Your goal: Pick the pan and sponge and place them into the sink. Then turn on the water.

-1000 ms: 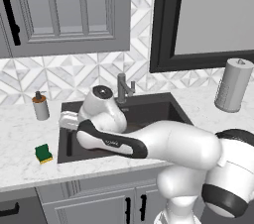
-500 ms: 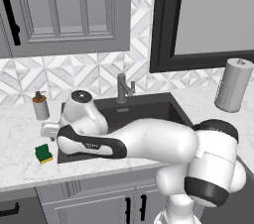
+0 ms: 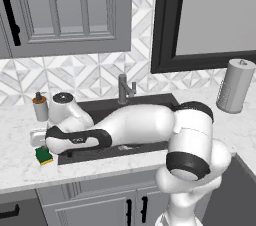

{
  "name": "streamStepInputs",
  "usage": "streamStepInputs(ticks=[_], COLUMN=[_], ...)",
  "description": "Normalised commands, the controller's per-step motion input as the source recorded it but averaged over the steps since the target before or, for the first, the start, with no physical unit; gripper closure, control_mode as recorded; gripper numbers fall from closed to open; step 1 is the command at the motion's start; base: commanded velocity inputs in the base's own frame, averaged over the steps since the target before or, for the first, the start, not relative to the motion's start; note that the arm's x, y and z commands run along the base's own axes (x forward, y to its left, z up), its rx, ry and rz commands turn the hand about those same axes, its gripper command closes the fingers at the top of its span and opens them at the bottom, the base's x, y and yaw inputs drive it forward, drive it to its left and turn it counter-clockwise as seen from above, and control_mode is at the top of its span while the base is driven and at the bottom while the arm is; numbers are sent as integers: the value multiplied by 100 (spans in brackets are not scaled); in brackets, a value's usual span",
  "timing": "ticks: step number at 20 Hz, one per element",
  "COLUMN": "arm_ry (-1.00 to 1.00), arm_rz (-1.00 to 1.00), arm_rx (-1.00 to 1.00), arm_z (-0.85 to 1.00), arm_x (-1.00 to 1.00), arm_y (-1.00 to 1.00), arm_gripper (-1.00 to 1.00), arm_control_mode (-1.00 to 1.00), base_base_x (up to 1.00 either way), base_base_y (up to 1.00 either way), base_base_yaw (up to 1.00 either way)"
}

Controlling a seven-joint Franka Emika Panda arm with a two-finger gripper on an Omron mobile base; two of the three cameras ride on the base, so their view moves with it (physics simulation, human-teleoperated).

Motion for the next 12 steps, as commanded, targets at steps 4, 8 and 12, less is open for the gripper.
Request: streamStepInputs(ticks=[4,8,12], arm_ry=[3,0,0], arm_rz=[9,4,0], arm_rx=[-4,-2,-5], arm_z=[-40,-20,-13], arm_x=[21,21,23], arm_y=[29,21,21], arm_gripper=[-100,-100,-100], arm_control_mode=[-100,-100,-100], base_base_x=[0,0,0], base_base_y=[0,0,0], base_base_yaw=[0,0,0])
